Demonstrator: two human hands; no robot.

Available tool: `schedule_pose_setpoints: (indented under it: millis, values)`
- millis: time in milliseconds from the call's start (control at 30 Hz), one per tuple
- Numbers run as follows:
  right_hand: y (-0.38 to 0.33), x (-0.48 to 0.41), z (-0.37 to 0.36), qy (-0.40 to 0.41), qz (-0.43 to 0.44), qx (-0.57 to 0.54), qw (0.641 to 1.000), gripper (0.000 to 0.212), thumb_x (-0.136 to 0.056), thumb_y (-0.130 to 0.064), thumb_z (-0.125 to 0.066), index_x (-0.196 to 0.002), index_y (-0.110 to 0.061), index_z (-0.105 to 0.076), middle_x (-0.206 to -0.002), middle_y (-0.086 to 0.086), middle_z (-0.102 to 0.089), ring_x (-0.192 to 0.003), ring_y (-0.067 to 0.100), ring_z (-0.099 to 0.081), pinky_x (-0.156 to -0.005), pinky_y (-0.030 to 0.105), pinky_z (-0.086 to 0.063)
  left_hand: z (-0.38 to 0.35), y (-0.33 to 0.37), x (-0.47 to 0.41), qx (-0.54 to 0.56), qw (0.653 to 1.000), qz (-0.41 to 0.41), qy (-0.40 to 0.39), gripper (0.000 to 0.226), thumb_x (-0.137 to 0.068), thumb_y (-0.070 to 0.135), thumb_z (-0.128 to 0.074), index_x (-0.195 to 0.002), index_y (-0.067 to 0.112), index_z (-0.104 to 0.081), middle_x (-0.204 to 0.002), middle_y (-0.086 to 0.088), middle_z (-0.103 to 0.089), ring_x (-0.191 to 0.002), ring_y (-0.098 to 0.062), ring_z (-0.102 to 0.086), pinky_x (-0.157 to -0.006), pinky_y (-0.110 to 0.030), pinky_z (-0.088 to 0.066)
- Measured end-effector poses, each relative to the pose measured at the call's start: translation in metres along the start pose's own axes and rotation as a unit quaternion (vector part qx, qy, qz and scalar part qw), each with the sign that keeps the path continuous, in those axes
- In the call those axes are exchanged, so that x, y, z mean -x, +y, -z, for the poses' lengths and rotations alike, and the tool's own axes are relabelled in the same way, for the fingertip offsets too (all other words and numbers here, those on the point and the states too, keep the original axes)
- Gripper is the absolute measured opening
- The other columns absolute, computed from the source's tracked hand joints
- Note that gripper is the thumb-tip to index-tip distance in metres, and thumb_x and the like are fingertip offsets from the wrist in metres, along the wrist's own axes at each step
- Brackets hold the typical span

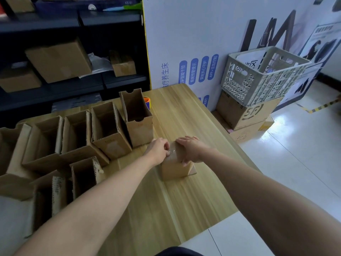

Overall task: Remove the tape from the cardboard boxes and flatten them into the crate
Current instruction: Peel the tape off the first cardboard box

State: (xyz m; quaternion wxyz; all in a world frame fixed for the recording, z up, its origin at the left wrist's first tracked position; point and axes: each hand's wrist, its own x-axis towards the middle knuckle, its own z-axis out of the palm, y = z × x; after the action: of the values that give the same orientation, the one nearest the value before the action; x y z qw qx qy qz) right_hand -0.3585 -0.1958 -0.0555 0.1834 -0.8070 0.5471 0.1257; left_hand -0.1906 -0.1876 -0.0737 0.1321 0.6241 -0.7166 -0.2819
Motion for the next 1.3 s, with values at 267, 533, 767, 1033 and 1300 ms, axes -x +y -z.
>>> schedule_pose_setpoints:
  millis: [267, 533, 767, 1033, 1300]
  values:
    - [-0.003, 0.0, 0.004, 0.009, 0.001, 0.003, 1.0, 0.104, -0.067, -0.039, -0.082, -0.15, -0.017, -0.023, -0.154, -0.001, -0.029, -0.142, 0.022, -0.021, -0.116, 0.036, -0.013, -0.008, -0.006, 0.006, 0.011, 0.998, -0.037, 0.046, 0.015, -0.088, 0.017, -0.062, -0.099, 0.016, -0.073, -0.1, 0.001, -0.061, -0.099, -0.016, -0.05, -0.09, -0.031, -0.043]
    - [-0.004, 0.004, 0.003, 0.015, -0.004, -0.002, 1.0, 0.105, -0.064, -0.04, -0.084, -0.148, -0.017, -0.026, -0.152, -0.001, -0.031, -0.139, 0.021, -0.027, -0.116, 0.035, -0.018, -0.008, 0.011, -0.006, -0.04, 0.998, 0.029, 0.036, 0.013, -0.086, 0.022, -0.064, -0.075, 0.026, -0.061, -0.099, 0.003, -0.066, -0.099, -0.019, -0.056, -0.082, -0.033, -0.036]
    - [-0.005, 0.009, 0.002, 0.021, -0.011, -0.016, 1.0, 0.104, -0.065, -0.039, -0.084, -0.148, -0.017, -0.026, -0.151, -0.001, -0.032, -0.139, 0.02, -0.026, -0.116, 0.035, -0.016, -0.01, 0.014, -0.008, -0.141, 0.99, -0.021, 0.005, 0.012, -0.092, 0.017, -0.054, -0.083, 0.022, -0.049, -0.104, 0.0, -0.056, -0.106, -0.021, -0.048, -0.086, -0.039, -0.032]
    - [-0.008, 0.009, 0.004, 0.019, -0.015, -0.021, 0.999, 0.102, -0.066, -0.036, -0.084, -0.148, -0.017, -0.026, -0.151, 0.0, -0.032, -0.138, 0.021, -0.027, -0.115, 0.035, -0.016, -0.013, -0.005, 0.0, -0.072, 0.996, -0.049, -0.006, 0.033, -0.095, 0.009, -0.042, -0.07, 0.028, -0.033, -0.094, 0.006, -0.04, -0.1, -0.019, -0.037, -0.087, -0.038, -0.032]
    - [-0.01, 0.005, 0.006, 0.018, -0.025, -0.012, 0.999, 0.101, -0.065, -0.034, -0.084, -0.147, -0.019, -0.027, -0.149, 0.0, -0.035, -0.137, 0.021, -0.03, -0.114, 0.036, -0.019, -0.009, -0.007, 0.011, 0.309, 0.95, 0.031, 0.03, 0.032, -0.093, -0.006, -0.041, -0.07, 0.016, -0.041, -0.075, -0.01, -0.048, -0.068, -0.02, -0.05, -0.065, -0.024, -0.048]
